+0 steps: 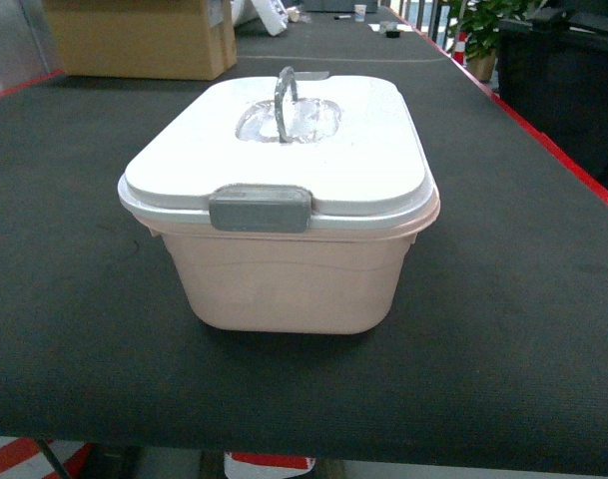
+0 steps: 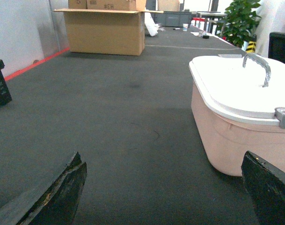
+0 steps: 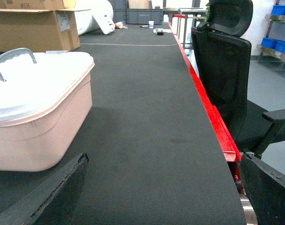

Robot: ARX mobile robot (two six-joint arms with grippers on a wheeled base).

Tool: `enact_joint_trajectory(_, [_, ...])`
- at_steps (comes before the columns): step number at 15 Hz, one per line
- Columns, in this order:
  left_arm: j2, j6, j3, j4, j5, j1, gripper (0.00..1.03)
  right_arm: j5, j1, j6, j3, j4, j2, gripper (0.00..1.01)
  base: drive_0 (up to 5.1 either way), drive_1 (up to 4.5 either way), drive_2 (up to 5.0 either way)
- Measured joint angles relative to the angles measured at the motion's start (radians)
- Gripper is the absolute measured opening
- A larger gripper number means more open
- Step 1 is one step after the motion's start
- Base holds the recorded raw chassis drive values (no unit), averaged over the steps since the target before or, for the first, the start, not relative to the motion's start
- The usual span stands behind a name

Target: Pick capacitor and pack into box

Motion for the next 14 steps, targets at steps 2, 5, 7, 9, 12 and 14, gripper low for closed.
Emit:
enact_joint_trajectory(2, [0.0,0.0,0.0,0.0,0.0,0.0,0.98,0.0,0.0,0.0,0.0,0.0,0.0,0.98,0.0,0.0,0.0])
enact_joint_trajectory(5, [0.0,0.0,0.0,0.0,0.0,0.0,0.98,0.0,0.0,0.0,0.0,0.0,0.0,0.98,0.0,0.0,0.0])
enact_joint_trajectory(7, [0.0,0.0,0.0,0.0,0.0,0.0,0.98,0.0,0.0,0.0,0.0,0.0,0.0,0.98,0.0,0.0,0.0])
enact_joint_trajectory(9, [0.0,0.0,0.0,0.0,0.0,0.0,0.98,0.0,0.0,0.0,0.0,0.0,0.0,0.98,0.0,0.0,0.0])
enact_joint_trajectory(12, [0.0,0.0,0.0,0.0,0.0,0.0,0.98,0.0,0.0,0.0,0.0,0.0,0.0,0.98,0.0,0.0,0.0])
enact_joint_trajectory(14, [0.0,0.0,0.0,0.0,0.0,0.0,0.98,0.0,0.0,0.0,0.0,0.0,0.0,0.98,0.0,0.0,0.0])
